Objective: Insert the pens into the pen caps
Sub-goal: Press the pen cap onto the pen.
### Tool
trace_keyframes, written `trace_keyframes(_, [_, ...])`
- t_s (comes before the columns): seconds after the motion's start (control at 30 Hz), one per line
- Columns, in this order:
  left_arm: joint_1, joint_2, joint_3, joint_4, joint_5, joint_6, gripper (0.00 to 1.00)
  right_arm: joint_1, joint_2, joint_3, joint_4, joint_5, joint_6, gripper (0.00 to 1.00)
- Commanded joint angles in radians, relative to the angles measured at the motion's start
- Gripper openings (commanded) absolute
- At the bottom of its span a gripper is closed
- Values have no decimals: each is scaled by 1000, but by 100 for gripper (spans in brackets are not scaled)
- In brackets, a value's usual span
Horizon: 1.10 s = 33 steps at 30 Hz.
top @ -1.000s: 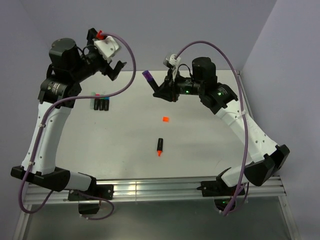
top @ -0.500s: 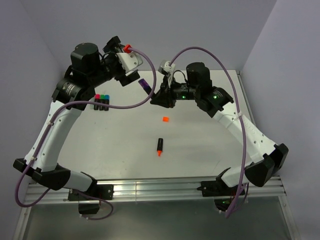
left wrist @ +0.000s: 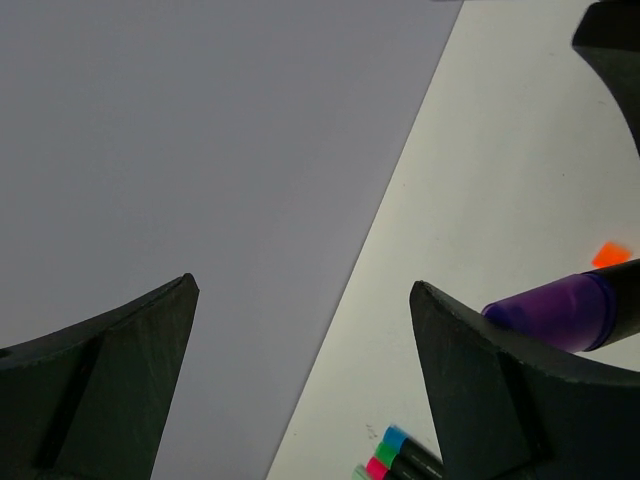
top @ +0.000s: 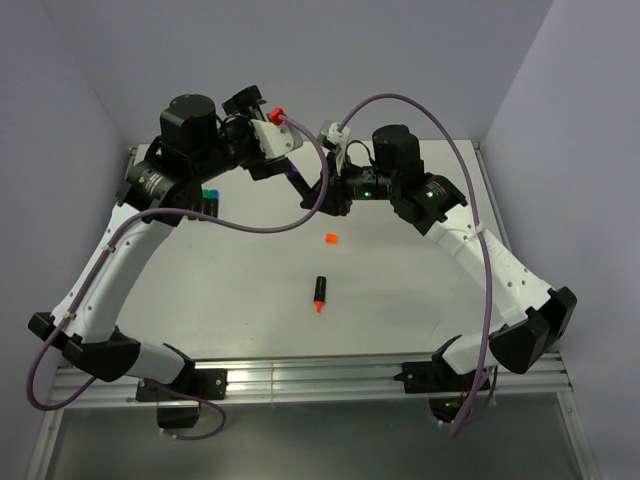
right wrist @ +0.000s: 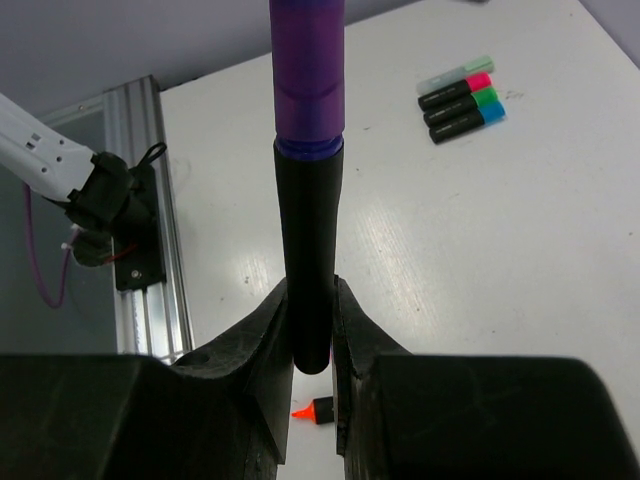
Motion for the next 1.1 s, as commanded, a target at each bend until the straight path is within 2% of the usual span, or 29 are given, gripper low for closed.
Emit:
trace_keyframes(0.0, [-23, -16, -31, 0, -19, 36, 93, 8, -9, -5, 45, -4, 17, 0])
trace_keyframes(0.17, [-54, -19, -60, -2, -36, 18, 86, 8, -6, 6, 48, -8, 32, 0])
trace_keyframes(0.27, [-69, -25, -88, -8, -37, 17, 75, 8, -5, 14, 50, -14, 41, 0])
trace_keyframes(0.3, [-80, -25, -97, -7, -52, 19, 65, 8, -5, 17, 51, -16, 40, 0])
trace_keyframes(0.37, [-91, -34, -117, -14, -46, 28, 51, 8, -3, 23, 51, -14, 47, 0])
trace_keyframes(0.4, [-94, -37, -123, -10, -52, 30, 36, 8, -5, 24, 51, -13, 47, 0])
trace_keyframes(0.5, [-106, -43, -143, -5, -65, 22, 6, 5, -3, 37, 56, -11, 55, 0])
trace_keyframes(0.53, [-108, -46, -155, 0, -71, 15, 0, 5, -2, 38, 56, -16, 60, 0])
trace_keyframes(0.73, [-108, -77, -200, -17, -23, -1, 0, -16, 1, 70, 57, -49, 77, 0])
trace_keyframes(1.07, [-117, -128, -306, 62, 32, -19, 0, -28, 9, 78, 60, -238, 109, 0])
